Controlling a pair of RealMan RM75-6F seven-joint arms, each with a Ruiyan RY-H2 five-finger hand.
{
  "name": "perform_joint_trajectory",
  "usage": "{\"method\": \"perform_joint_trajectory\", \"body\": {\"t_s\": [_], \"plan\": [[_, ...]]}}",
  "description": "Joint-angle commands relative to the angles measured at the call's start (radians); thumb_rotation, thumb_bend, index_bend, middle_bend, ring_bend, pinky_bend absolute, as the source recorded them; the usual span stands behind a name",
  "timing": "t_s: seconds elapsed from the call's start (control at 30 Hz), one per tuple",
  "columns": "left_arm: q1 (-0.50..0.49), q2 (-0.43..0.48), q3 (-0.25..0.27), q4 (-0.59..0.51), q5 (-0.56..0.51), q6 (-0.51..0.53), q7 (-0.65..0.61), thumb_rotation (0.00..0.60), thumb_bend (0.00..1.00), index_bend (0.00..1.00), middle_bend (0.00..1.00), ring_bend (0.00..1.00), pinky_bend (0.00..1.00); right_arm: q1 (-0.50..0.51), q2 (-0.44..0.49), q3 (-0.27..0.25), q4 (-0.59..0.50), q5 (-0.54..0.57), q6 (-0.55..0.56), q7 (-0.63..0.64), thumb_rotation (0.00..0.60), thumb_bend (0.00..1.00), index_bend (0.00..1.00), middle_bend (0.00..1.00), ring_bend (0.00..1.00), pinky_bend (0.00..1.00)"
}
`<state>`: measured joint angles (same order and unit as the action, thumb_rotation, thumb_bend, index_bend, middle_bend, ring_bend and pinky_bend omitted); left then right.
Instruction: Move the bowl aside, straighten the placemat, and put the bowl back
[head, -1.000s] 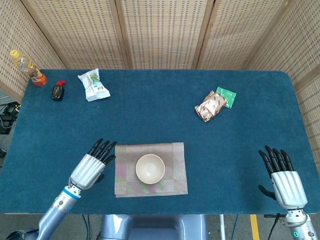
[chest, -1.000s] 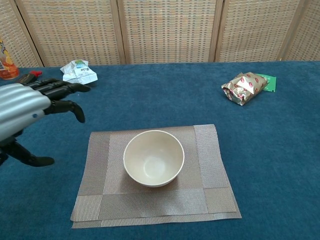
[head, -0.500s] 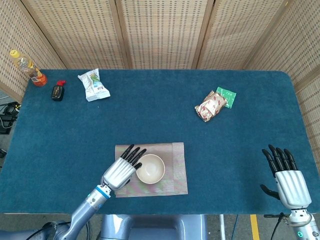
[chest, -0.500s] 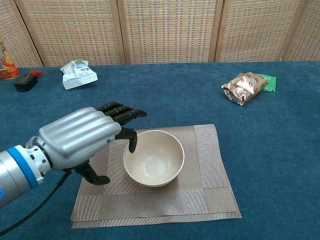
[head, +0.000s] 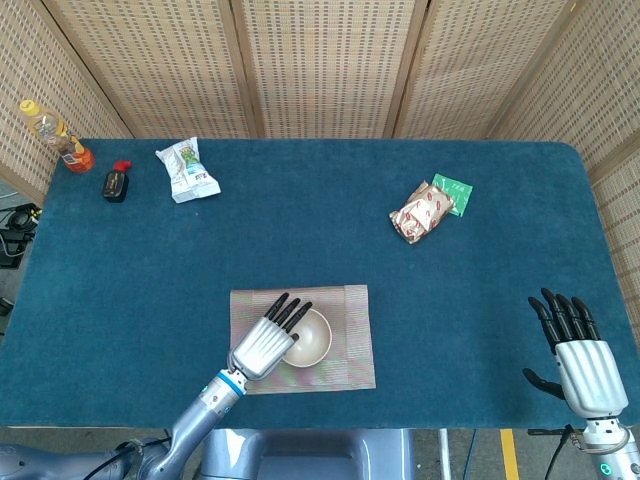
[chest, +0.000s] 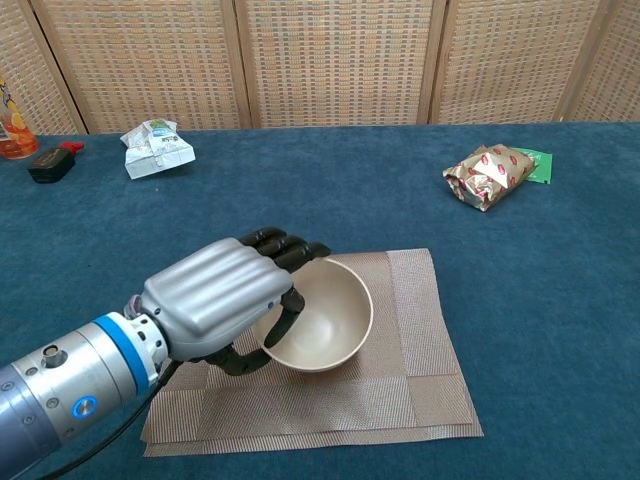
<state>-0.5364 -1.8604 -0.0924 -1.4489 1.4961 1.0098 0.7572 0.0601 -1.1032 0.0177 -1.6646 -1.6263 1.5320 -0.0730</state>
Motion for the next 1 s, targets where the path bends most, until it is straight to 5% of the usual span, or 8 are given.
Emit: {"method": "perform_joint_trajectory", "body": {"t_s": [0.03, 0.27, 0.57, 0.77, 1.0], "plan": [[-0.004, -0.01, 0.011, 0.019, 0.017, 0.023, -0.018, 0.6, 0.42, 0.69, 0.0, 0.0, 0.0, 0.0, 0.0, 0.0, 0.0, 0.0, 0.0, 0.001, 0.6, 0.01, 0.0, 0.0, 0.0, 0.0], [0.002, 0.024, 0.017, 0.011, 0.041, 0.08, -0.066, 0.6, 0.46, 0.72, 0.0, 0.0, 0.0, -0.003, 0.002, -0.001, -0.001, -0.005, 0.007, 0.004, 0.6, 0.01, 0.0, 0.0, 0.0, 0.0], [0.052, 0.209, 0.016, -0.017, 0.072, 0.197, -0.18, 0.6, 0.46, 0.7, 0.0, 0.0, 0.0, -0.005, 0.003, -0.004, -0.005, -0.013, 0.011, -0.001, 0.6, 0.01, 0.0, 0.0, 0.0, 0.0], [0.105, 0.36, 0.034, 0.074, 0.064, 0.258, -0.338, 0.6, 0.46, 0.69, 0.0, 0.0, 0.0, -0.007, -0.001, -0.007, -0.008, -0.021, 0.015, -0.018, 0.6, 0.01, 0.0, 0.0, 0.0, 0.0], [0.145, 0.422, 0.044, 0.198, 0.025, 0.268, -0.503, 0.6, 0.45, 0.68, 0.0, 0.0, 0.0, -0.007, -0.016, -0.011, -0.007, -0.03, 0.011, -0.051, 0.6, 0.01, 0.0, 0.0, 0.0, 0.0]]}}
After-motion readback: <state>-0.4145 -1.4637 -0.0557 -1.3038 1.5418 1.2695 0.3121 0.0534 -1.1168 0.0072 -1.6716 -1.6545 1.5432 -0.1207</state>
